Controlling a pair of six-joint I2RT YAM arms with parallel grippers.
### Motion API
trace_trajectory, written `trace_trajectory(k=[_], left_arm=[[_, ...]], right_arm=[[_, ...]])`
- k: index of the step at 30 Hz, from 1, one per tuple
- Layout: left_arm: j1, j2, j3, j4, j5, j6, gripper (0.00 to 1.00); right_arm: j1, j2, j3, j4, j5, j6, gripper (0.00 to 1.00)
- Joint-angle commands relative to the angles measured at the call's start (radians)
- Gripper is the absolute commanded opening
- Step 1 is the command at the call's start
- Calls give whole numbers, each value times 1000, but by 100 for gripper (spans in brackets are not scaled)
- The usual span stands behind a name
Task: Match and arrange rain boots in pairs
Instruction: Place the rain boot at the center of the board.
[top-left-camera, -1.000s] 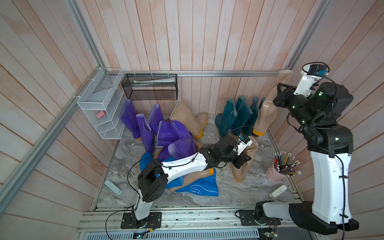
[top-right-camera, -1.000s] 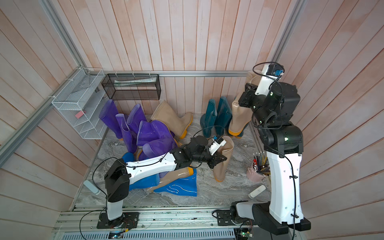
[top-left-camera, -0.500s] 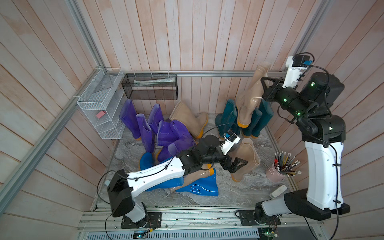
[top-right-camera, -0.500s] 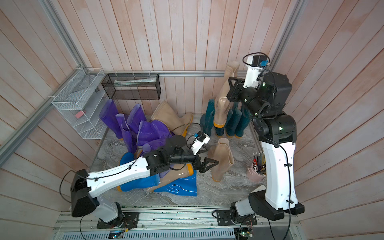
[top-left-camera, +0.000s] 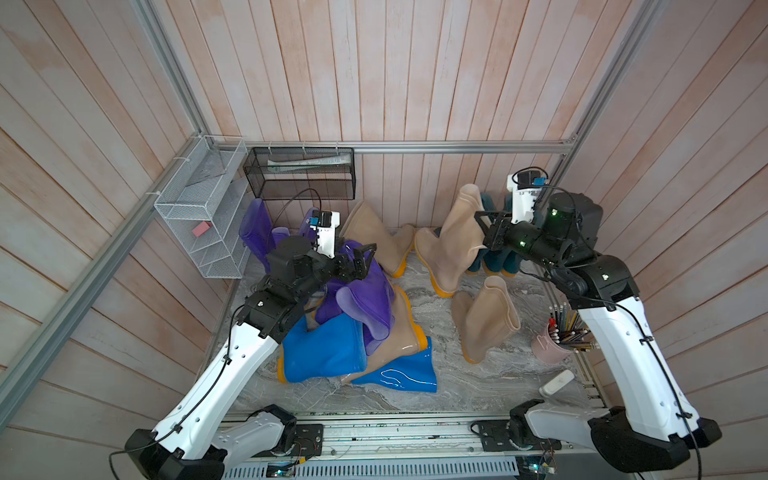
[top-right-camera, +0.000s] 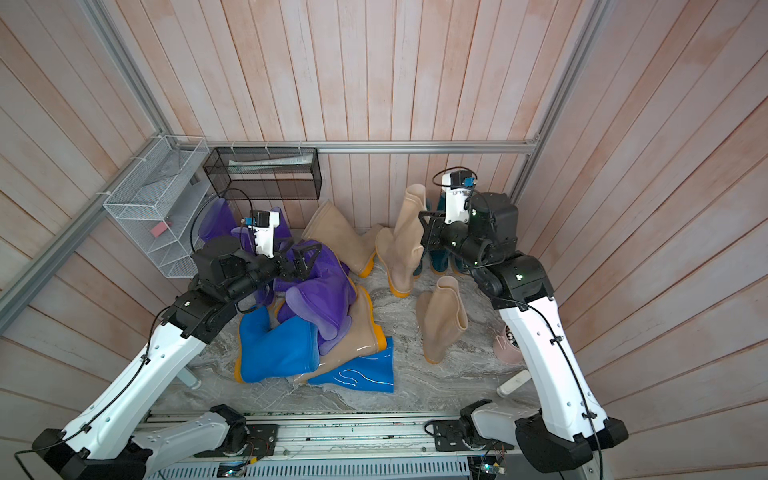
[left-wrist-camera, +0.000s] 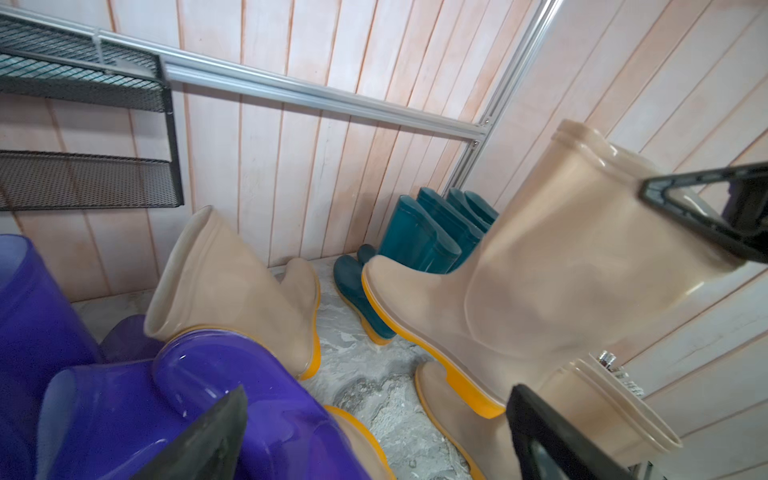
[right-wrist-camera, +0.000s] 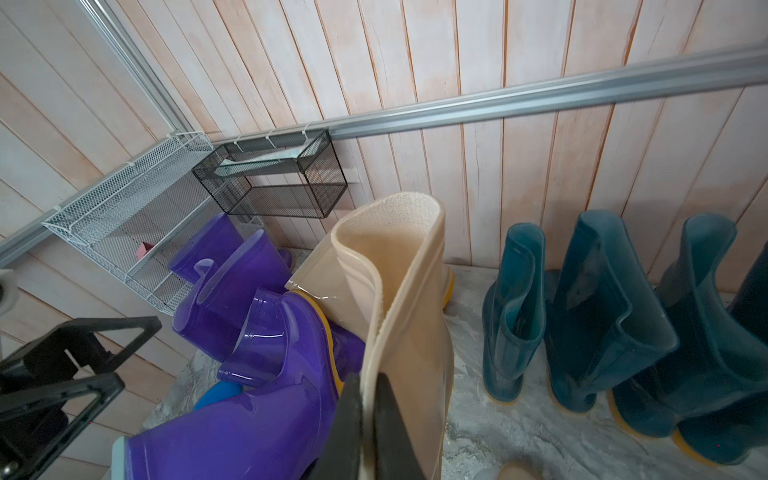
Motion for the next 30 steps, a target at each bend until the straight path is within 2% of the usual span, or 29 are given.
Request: trace_trajectory(k=[1, 9, 16, 19, 23, 25, 26, 27, 30], left_arm=[[23, 22, 16, -44, 59, 13, 100], [36, 9, -72, 40, 85, 11, 100], [79, 10, -177, 136, 169, -16, 100], [122, 12, -218, 173, 240, -59, 100], [139, 16, -228, 185, 255, -63, 100], [146, 21, -228, 186, 268, -69, 100], [151, 20, -228, 188, 276, -72, 100], [153, 21, -228, 187, 280, -74, 100], [158, 17, -230, 194, 299, -81, 100]], right_arm=[[16, -66, -89, 244, 25, 53, 0], [61, -91, -355, 356, 53, 124, 0], [62, -82, -465, 366, 69, 129, 0], [62, -81, -516, 377, 75, 143, 0], [69, -92, -572, 387, 72, 159, 1], [81, -105, -567, 358, 81, 149, 25], [89, -117, -553, 337, 98, 139, 34], [95, -131, -533, 311, 120, 124, 41], [98, -160, -437, 190, 218, 68, 48]])
